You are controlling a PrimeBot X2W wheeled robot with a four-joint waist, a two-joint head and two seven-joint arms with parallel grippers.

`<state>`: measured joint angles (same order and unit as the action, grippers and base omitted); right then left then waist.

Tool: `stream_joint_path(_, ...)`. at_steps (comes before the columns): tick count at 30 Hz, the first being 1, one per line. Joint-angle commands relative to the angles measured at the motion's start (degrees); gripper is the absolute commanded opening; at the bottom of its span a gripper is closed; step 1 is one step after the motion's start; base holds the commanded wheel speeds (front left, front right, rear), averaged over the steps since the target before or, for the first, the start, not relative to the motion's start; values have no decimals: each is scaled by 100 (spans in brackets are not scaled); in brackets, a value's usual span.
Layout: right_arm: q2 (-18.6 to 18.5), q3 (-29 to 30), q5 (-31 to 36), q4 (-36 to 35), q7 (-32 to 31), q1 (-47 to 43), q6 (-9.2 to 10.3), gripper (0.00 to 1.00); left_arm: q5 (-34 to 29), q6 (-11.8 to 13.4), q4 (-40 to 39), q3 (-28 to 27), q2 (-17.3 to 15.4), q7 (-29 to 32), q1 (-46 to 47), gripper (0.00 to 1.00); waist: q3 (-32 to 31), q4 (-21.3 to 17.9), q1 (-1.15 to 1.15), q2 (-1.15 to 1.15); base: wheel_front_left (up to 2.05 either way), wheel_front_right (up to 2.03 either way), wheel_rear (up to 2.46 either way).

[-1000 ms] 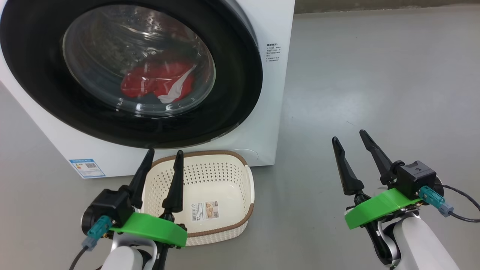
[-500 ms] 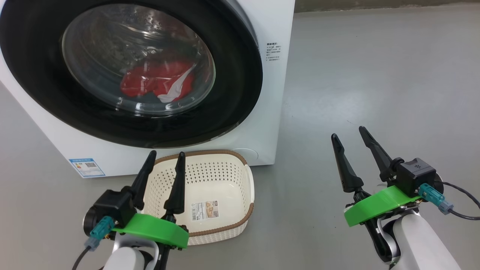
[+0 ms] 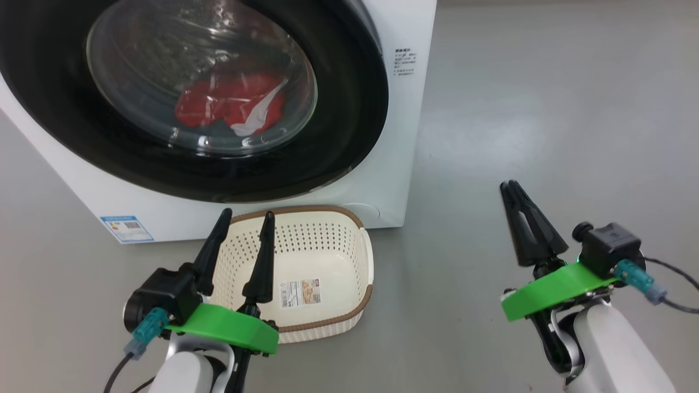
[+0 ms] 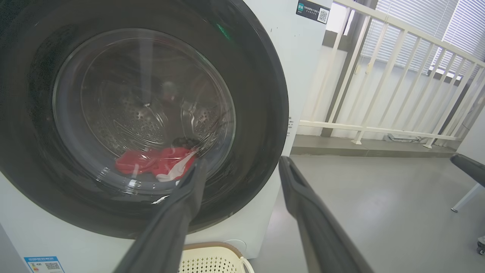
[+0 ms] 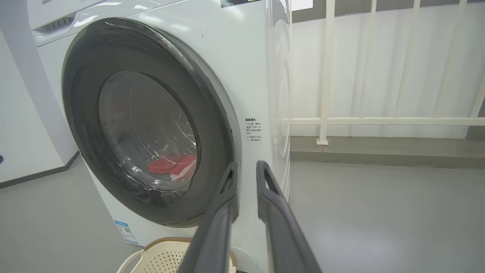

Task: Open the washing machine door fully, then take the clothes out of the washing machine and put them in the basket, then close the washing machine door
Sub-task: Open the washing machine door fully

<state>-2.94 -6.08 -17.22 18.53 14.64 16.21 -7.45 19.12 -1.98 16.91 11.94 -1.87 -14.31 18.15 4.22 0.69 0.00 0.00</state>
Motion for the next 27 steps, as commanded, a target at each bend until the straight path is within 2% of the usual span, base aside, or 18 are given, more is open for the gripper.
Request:
stream_joint_path(1, 6, -111, -270, -137, 36, 295, -3, 0, -32, -5, -212, -137, -100, -69, 246, 100, 124, 50, 0, 0, 0, 0, 0)
stream_joint_path(8, 6, -285, -2494, -30, 36, 740, -3, 0, -37, -3, -548, -68, -100, -69, 365, 100, 484, 113, 0, 0, 0, 0, 0)
stream_joint_path(14, -4, -423, -3767, 37, -70, 1372, -3, 0, -82, 16, -907, 6, -100, -69, 484, 100, 903, 149, 0, 0, 0, 0, 0)
stream_joint_path(21, -187, -370, -5278, -241, -691, 2001, -3, 0, -148, 28, -1283, 70, -100, -69, 686, 100, 1443, 218, 0, 0, 0, 0, 0)
stream_joint_path(27, -342, -309, -6293, -372, -1280, 2476, -3, 0, -264, 18, -1406, 87, -100, -69, 809, 100, 1833, 266, 0, 0, 0, 0, 0)
